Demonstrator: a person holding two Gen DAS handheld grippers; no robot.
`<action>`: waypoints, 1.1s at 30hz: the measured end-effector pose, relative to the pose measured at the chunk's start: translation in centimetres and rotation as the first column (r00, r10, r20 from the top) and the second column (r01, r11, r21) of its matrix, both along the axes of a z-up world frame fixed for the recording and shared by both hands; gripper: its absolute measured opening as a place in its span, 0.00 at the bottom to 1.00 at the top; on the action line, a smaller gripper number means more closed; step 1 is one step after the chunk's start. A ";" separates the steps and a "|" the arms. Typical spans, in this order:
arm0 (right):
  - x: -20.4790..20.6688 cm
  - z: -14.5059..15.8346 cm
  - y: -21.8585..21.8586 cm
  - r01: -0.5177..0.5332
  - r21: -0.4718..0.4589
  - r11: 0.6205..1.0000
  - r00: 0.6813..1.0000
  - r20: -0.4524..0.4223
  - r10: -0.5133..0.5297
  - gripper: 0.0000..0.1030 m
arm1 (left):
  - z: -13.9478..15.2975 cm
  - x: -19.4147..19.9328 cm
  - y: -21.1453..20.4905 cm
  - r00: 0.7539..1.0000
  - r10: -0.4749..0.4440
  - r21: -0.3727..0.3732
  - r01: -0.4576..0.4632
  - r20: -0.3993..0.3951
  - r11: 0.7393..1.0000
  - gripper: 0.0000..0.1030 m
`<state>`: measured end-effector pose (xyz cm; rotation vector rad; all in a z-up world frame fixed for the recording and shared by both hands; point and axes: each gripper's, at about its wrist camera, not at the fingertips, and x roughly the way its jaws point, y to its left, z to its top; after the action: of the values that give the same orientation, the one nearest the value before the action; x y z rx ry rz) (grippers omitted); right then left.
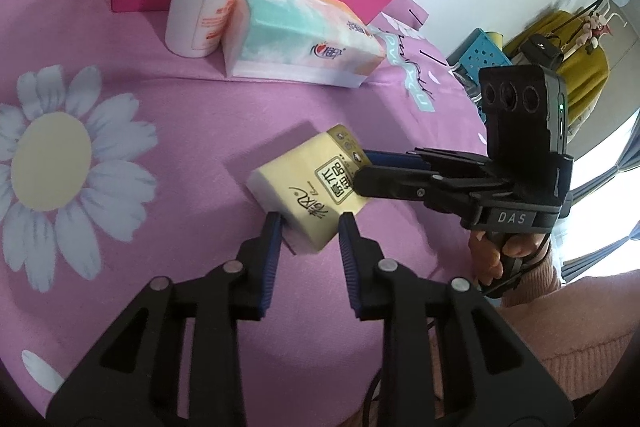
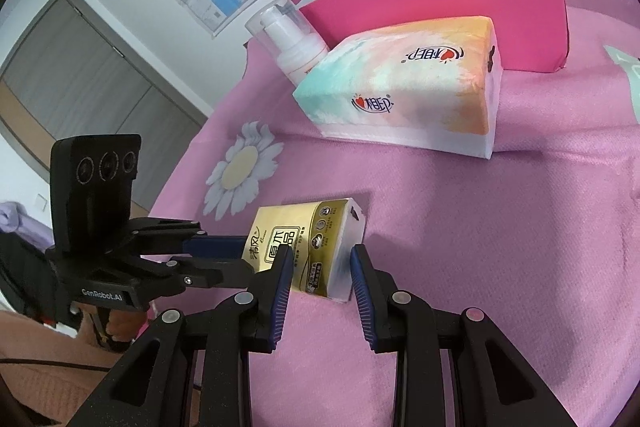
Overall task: Organize soft objects
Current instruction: 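Lift the yellow tissue pack with the right tool and carry it toward the box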
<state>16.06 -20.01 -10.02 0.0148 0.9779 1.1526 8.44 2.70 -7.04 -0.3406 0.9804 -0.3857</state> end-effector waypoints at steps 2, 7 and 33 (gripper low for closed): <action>-0.3 0.1 -0.1 0.003 0.000 1.000 1.000 0.007 -0.003 0.30 | 0.0 0.1 0.0 1.000 0.004 0.002 -0.004 0.002 1.000 0.30; -0.7 0.2 -0.2 0.011 0.000 1.000 1.000 0.021 -0.011 0.30 | 0.3 0.4 -0.2 1.000 0.000 0.002 0.000 0.011 1.000 0.30; 0.0 1.8 -2.8 0.053 0.041 0.998 0.997 0.054 -0.055 0.30 | 1.8 1.6 -1.5 0.998 -0.027 0.008 0.027 0.061 1.000 0.30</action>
<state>16.05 -22.76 -8.24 0.0404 0.9010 1.1168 10.02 1.21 -5.28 -0.3076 0.9275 -0.4150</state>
